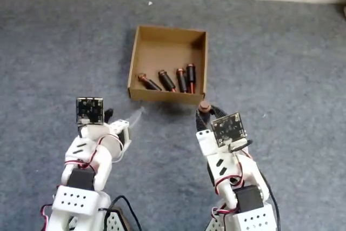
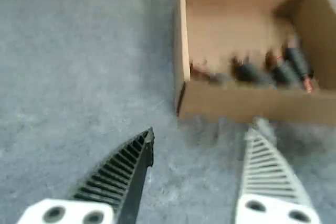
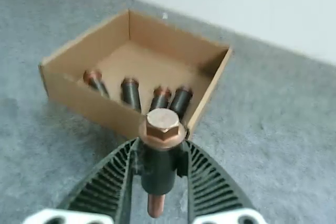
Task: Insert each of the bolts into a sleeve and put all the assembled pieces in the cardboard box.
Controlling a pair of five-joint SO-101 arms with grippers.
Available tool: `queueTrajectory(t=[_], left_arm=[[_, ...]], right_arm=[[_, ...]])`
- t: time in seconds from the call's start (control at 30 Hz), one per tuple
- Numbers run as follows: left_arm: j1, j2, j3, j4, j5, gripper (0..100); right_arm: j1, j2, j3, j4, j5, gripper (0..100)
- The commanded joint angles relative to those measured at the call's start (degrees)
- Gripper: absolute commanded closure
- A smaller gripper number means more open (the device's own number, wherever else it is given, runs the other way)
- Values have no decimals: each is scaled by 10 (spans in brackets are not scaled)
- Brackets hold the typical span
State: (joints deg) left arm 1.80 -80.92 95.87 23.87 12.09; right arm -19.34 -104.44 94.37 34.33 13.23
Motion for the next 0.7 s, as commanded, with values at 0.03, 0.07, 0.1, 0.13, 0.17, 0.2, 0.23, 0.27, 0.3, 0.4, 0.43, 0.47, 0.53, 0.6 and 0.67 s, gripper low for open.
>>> queueTrajectory(t=[0.03,0.07,0.1,0.13,0.17,0.2,0.23,0.27,0.3,0.4,0.43,0.47,0.53,0.6,0.67], left_arm=[[-17,0,18,-24,-11,915],[-20,0,18,-24,-10,962],[-22,0,18,-24,-11,997],[-22,0,18,-24,-9,994],[-22,0,18,-24,-10,977],[-22,0,18,-24,-10,973],[-22,0,18,-23,-10,973],[-22,0,18,-20,-10,973],[-22,0,18,-20,-10,973],[-21,0,18,-20,-10,973],[-20,0,18,-20,-10,973],[-20,0,18,-20,-10,973],[-20,0,18,-20,-10,973],[-19,0,18,-20,-10,973],[-19,0,18,-20,-10,973]], right_arm=[[7,-8,-12,-17,-6,993],[7,-8,-13,-17,-5,993],[7,-8,-15,-17,-4,993],[7,-8,-16,-16,-4,993],[7,-8,-16,-15,-2,993],[6,-7,-17,-15,4,993],[4,-7,-17,-14,19,993],[3,-7,-17,-14,33,993],[0,-7,-17,-14,44,993],[-8,-5,-39,-15,61,993],[-9,1,-52,-15,62,993],[-9,15,-65,-16,62,993],[-9,61,-108,-30,62,993],[-9,132,-153,-56,62,993],[-9,219,-198,-87,62,993]])
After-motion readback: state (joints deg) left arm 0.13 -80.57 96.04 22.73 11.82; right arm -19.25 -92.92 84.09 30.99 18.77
